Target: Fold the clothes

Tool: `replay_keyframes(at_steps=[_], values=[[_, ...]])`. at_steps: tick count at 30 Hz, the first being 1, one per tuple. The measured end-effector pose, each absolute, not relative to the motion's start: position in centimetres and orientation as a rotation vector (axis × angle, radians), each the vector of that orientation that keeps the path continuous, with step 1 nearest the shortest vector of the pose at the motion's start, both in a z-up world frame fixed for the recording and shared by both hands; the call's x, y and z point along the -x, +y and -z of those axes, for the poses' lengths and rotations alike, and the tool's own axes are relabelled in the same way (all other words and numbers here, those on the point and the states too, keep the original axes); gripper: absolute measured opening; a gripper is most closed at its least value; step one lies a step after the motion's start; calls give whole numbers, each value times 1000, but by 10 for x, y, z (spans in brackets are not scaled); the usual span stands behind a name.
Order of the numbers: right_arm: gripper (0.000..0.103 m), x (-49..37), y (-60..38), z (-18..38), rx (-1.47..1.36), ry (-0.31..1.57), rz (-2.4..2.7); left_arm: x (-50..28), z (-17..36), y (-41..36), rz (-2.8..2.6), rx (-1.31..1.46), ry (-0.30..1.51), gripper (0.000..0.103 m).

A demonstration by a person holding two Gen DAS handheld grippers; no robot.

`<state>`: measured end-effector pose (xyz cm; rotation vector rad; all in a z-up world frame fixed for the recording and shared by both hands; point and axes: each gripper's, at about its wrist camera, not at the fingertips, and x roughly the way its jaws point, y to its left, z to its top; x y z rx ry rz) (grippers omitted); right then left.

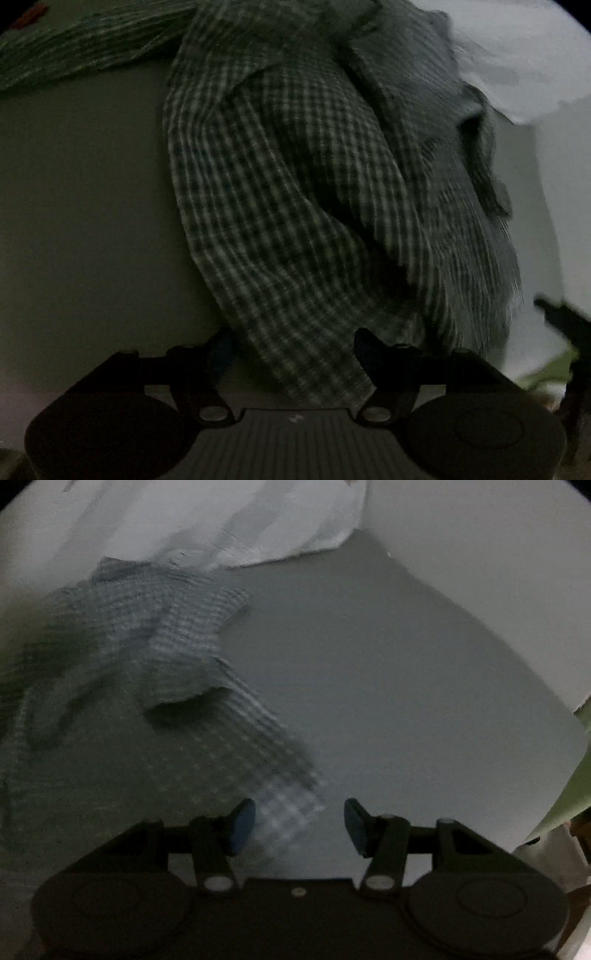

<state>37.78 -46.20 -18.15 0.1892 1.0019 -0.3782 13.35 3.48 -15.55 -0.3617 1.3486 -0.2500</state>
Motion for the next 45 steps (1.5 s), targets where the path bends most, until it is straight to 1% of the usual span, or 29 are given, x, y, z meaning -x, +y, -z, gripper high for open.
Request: replay_keyframes(at_steps=[2, 4, 5, 6, 7, 9, 10, 11, 12, 13, 14, 16, 18, 20, 24, 27, 30, 31, 33, 34, 35, 36, 37, 39, 40, 41, 42, 44, 45], values=[[55, -389, -475, 193, -168, 1004, 331, -132, 155, 30, 194, 382, 1332, 72], [55, -379, -470, 203, -126, 998, 278, -126, 155, 20, 136, 341, 1311, 71], [55, -382, -466, 209, -101, 994, 252, -124, 154, 14, 105, 309, 1300, 68], [55, -386, -464, 217, -80, 1000, 240, -122, 153, 8, 74, 276, 1289, 61], [55, -390, -462, 225, -59, 1007, 228, -120, 153, 2, 44, 244, 1277, 59], [51, -391, -465, 230, -109, 1001, 221, -115, 152, -10, -17, 177, 1253, 45], [35, -392, -467, 232, -134, 997, 217, -113, 152, -14, -50, 152, 1241, 41], [29, -396, -465, 232, -129, 989, 199, -111, 152, -15, -87, 151, 1229, 30], [1, -401, -463, 232, -121, 981, 179, -110, 152, -16, -124, 150, 1217, 15], [0, -405, -461, 232, -113, 973, 160, -108, 152, -15, -153, 159, 1206, 6], [0, -392, -453, 225, -104, 925, 148, -108, 152, -10, -165, 189, 1194, 3], [0, -391, -452, 217, -124, 877, 116, -106, 152, -1, -194, 237, 1170, 2], [0, -387, -459, 200, -162, 827, 117, -105, 148, 1, -252, 221, 1141, 1], [0, -378, -470, 177, -214, 775, 133, -97, 132, 14, -305, 253, 1093, 1], [0, -343, -497, 127, -348, 701, 158, -68, 68, 59, -377, 384, 939, 1], [0, -305, -522, 93, -391, 682, 155, -52, 34, 75, -375, 449, 861, 1], [0, -304, -530, 112, -344, 782, 169, -51, 40, 69, -354, 412, 893, 1], [1, -309, -529, 126, -309, 851, 187, -52, 45, 67, -353, 396, 917, 2], [3, -318, -526, 156, -249, 969, 254, -60, 76, 59, -387, 370, 1034, 3], [7, -321, -525, 165, -228, 999, 268, -62, 88, 55, -386, 360, 1089, 5], [11, -323, -523, 170, -207, 1009, 274, -64, 97, 51, -383, 353, 1125, 8], [26, -324, -522, 169, -194, 991, 287, -65, 99, 48, -373, 349, 1134, 18], [38, -325, -521, 168, -181, 970, 300, -66, 101, 45, -363, 346, 1142, 23], [40, -332, -516, 163, -155, 925, 312, -76, 100, 39, -318, 322, 1125, 41], [40, -336, -512, 161, -143, 905, 309, -83, 97, 37, -289, 307, 1107, 45], [41, -342, -507, 159, -129, 890, 301, -90, 95, 34, -260, 291, 1090, 50], [43, -347, -501, 158, -114, 876, 292, -97, 92, 32, -231, 275, 1072, 55], [44, -357, -487, 157, -71, 870, 264, -116, 89, 24, -166, 248, 1055, 57], [46, -365, -478, 159, -45, 871, 245, -127, 91, 17, -132, 235, 1057, 57]])
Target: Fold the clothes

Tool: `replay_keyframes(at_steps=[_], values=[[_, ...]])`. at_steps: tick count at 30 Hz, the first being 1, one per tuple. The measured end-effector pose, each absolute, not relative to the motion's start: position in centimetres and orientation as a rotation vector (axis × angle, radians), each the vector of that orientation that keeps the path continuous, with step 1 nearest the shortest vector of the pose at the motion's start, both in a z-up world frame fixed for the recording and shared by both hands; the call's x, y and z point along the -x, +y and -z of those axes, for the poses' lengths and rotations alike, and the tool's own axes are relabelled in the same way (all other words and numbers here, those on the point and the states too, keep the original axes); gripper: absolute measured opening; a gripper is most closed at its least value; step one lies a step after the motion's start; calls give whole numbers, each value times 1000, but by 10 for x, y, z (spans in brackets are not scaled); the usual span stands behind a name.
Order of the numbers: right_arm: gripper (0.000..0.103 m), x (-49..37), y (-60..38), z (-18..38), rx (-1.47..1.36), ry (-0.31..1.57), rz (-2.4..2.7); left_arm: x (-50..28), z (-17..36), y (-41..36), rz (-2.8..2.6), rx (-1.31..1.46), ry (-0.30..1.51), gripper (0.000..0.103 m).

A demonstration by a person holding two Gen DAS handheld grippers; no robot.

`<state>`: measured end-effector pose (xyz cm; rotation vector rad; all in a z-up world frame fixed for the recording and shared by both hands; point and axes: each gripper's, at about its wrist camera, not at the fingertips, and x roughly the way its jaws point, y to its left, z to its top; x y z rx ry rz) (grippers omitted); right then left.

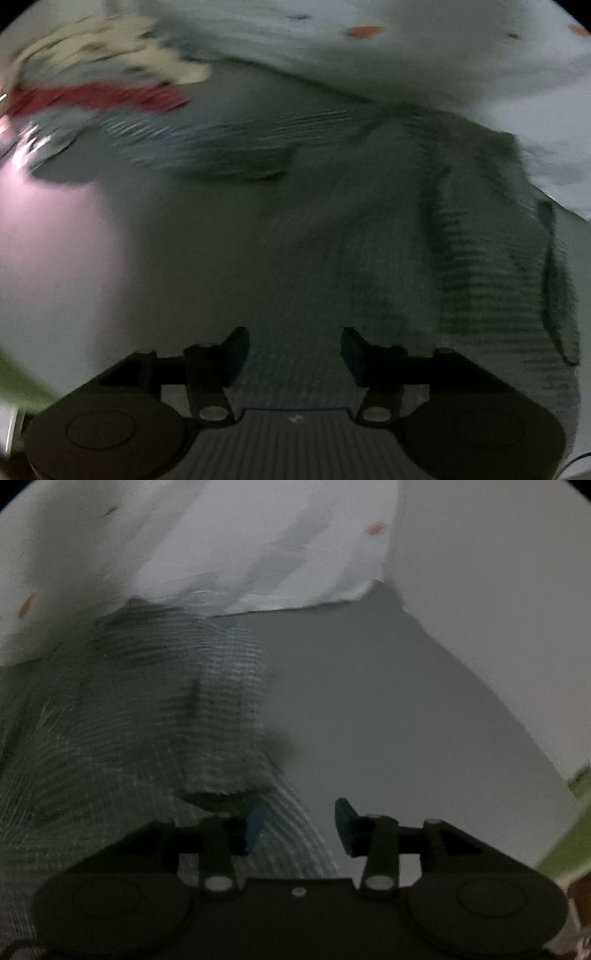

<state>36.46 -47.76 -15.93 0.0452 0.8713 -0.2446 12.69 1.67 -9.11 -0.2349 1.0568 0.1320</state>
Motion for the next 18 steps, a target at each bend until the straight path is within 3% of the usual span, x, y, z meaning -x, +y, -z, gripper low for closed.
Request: replay_keyframes(at_steps=[4, 8, 10, 12, 14, 15, 16, 18], values=[[57, -398, -450, 174, 17, 906, 177, -154, 107, -21, -17, 206, 1094, 57], [61, -429, -455, 190, -64, 950, 192, -172, 123, -45, 85, 199, 1135, 58], [68, -441, -465, 200, -104, 936, 229, -177, 130, -55, 134, 202, 1153, 60], [68, -449, -474, 212, -139, 934, 238, -180, 139, -67, 147, 190, 1185, 60], [52, -456, -485, 228, -174, 998, 204, -182, 144, -80, 132, 167, 1202, 60], [23, -460, -490, 236, -192, 1031, 187, -183, 144, -85, 125, 160, 1197, 60], [2, -460, -494, 239, -201, 1042, 174, -184, 143, -90, 110, 156, 1190, 60], [1, -455, -509, 230, -235, 987, 141, -186, 141, -100, 77, 152, 1174, 60]])
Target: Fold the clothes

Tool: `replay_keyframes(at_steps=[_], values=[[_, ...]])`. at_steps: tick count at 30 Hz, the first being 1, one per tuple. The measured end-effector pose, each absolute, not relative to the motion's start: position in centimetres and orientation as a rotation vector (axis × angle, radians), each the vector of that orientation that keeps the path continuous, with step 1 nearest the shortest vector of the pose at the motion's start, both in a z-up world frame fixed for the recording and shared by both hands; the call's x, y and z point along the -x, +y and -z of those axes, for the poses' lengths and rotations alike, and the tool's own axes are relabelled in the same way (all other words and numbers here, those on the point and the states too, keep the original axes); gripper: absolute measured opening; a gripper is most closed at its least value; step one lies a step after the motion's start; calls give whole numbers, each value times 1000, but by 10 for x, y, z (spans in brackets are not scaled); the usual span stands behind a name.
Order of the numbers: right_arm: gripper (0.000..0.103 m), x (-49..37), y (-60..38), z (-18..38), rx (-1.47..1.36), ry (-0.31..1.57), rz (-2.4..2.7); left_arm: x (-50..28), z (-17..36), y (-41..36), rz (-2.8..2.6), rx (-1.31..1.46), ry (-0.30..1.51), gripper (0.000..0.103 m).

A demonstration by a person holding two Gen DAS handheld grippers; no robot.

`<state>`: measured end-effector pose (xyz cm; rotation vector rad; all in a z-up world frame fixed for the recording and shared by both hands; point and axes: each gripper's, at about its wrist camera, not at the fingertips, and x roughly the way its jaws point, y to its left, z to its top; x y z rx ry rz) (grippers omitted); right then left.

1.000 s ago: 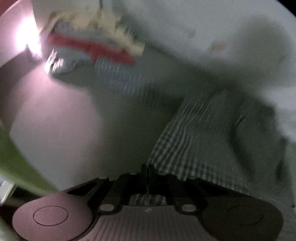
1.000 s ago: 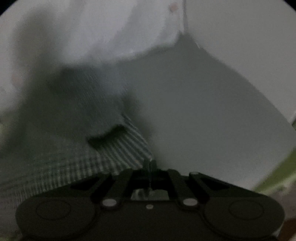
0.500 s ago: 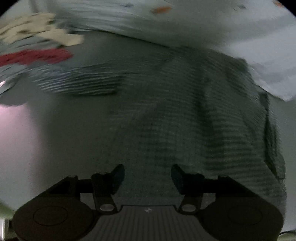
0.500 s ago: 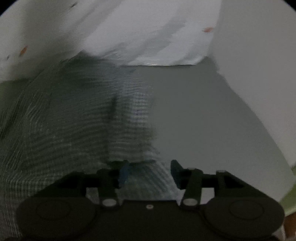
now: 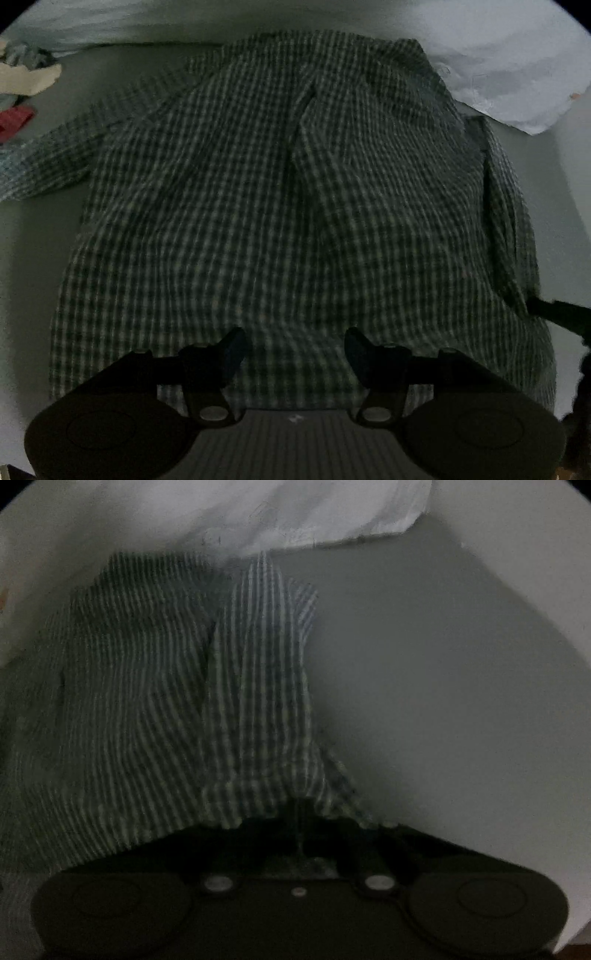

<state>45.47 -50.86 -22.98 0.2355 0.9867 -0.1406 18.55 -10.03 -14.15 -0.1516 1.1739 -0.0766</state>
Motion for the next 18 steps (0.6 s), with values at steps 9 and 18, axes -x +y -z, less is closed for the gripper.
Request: replay_keyframes(at_steps=[9, 18], values=[[1, -472, -670, 138, 55, 648, 259, -178, 133, -140, -117, 259, 1114, 60], [43, -509, -781, 155, 187, 685, 554, -140, 123, -142, -231, 236, 1103, 65]])
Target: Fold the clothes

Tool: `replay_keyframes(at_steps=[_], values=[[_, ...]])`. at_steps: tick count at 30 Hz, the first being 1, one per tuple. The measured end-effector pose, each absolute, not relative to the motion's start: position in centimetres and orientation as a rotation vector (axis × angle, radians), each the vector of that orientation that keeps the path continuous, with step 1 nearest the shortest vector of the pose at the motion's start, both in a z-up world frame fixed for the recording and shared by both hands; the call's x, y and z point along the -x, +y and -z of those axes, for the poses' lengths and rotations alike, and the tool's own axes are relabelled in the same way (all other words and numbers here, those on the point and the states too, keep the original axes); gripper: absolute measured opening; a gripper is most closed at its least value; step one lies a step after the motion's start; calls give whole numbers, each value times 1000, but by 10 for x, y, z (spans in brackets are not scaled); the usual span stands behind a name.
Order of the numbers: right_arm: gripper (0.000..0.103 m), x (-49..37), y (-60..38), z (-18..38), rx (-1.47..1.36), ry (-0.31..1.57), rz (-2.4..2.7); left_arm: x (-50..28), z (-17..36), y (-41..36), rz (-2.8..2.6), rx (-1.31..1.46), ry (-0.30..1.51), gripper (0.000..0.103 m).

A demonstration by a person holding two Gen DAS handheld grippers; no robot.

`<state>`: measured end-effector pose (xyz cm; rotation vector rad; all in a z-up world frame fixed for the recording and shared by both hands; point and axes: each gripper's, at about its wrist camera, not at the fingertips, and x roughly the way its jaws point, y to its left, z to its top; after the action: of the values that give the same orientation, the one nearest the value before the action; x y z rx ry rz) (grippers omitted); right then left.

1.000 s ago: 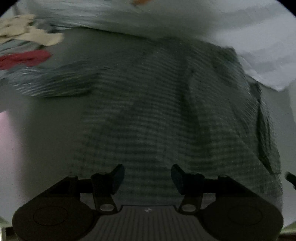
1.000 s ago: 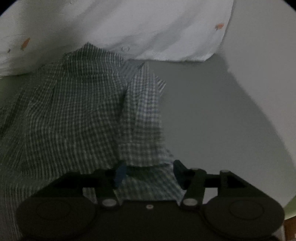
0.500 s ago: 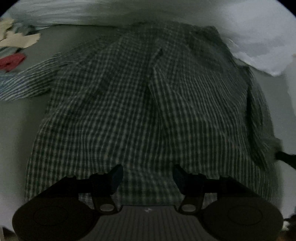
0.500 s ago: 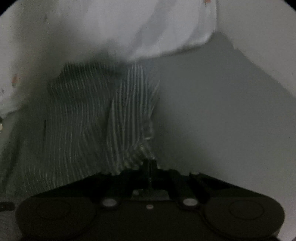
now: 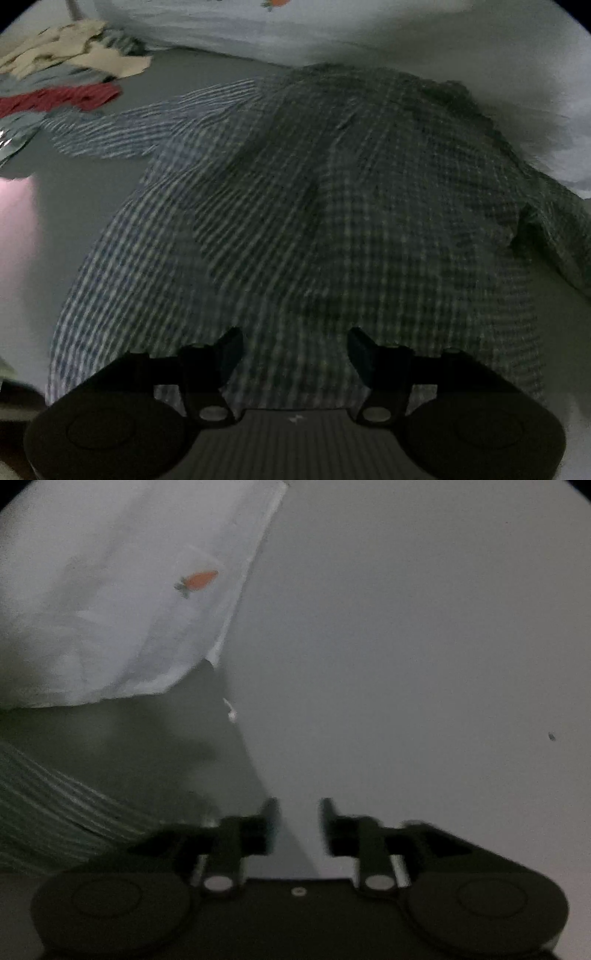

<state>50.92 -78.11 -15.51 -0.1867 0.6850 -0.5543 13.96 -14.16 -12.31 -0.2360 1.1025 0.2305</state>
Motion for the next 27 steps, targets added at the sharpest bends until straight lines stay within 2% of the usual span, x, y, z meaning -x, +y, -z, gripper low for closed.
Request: replay_keyframes(at_steps=[1, 3, 10, 12, 18, 20, 21, 22, 23, 24, 25, 27], values=[[47, -496, -770, 158, 157, 672, 515, -135, 123, -138, -245, 232, 1103, 65], [47, -471, -746, 167, 89, 689, 418, -127, 123, -128, -274, 208, 1097, 67], [45, -348, -627, 223, -134, 923, 30, -95, 126, -70, -373, 17, 1065, 68], [46, -323, -596, 238, -184, 976, -45, -86, 130, -47, -384, -26, 1073, 72], [48, -283, -528, 254, -46, 1067, -18, -61, 161, 18, -335, 17, 1149, 75], [44, -278, -524, 259, -64, 1077, 27, -54, 172, 31, -293, 97, 1151, 75], [31, -277, -524, 259, -93, 1070, 48, -51, 173, 35, -273, 142, 1126, 73], [12, -275, -524, 259, -121, 1062, 69, -48, 174, 37, -260, 175, 1101, 73], [1, -274, -523, 257, -139, 1059, 81, -47, 173, 36, -263, 177, 1076, 57], [1, -273, -522, 255, -156, 1057, 92, -46, 171, 34, -271, 160, 1049, 20], [0, -273, -519, 251, -156, 1047, 112, -45, 169, 31, -277, 147, 1027, 1], [0, -269, -516, 226, -115, 970, 170, -41, 153, 31, -286, 166, 957, 0]])
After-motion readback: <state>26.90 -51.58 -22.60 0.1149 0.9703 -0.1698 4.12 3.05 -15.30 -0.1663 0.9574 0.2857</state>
